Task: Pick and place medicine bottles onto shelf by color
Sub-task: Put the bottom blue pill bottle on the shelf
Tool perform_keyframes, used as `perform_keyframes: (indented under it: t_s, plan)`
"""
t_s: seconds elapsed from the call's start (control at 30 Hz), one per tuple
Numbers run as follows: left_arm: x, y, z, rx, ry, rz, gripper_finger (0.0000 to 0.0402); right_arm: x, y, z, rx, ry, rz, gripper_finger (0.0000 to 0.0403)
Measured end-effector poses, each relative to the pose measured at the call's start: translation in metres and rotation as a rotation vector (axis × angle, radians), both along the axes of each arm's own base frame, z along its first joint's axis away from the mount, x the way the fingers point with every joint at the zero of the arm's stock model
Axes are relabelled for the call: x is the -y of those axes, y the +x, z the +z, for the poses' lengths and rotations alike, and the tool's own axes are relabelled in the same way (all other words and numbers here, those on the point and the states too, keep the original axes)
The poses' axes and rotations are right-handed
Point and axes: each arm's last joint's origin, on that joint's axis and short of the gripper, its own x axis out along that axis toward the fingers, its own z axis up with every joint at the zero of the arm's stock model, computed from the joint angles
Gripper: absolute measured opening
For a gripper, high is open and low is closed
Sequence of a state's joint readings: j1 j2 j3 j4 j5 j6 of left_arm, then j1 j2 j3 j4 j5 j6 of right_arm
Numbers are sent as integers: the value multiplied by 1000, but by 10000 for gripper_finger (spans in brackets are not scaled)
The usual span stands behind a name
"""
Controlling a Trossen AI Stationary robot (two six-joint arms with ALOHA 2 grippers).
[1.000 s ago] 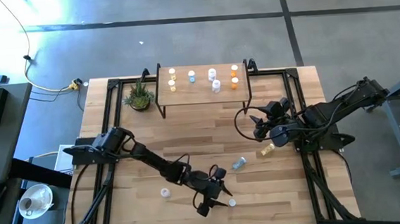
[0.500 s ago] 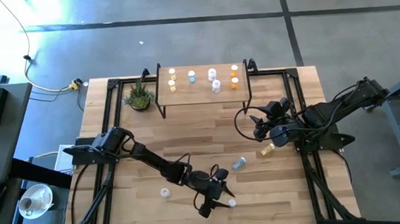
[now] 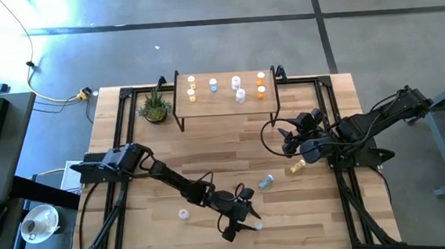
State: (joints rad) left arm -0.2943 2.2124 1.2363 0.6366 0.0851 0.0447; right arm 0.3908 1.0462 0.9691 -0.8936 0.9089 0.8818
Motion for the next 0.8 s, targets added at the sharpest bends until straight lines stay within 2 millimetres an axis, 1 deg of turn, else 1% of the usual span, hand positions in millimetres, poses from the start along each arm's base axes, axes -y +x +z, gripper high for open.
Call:
perform_keyframes:
  t_s: [0.27, 0.53, 0.67, 0.8]
  plan:
    - [0, 0, 0, 0, -9, -3, 186, 0, 0, 0, 0, 0, 0, 209]
    - [4, 8, -17, -37, -51, -43, 186, 0, 0, 0, 1, 1, 1, 209]
    - [2, 11, -13, -19, -56, -38, 186, 0, 0, 0, 0, 3, 3, 209]
    - [-1, 11, -13, -26, -59, -28, 181, 0, 0, 0, -1, 5, 4, 209]
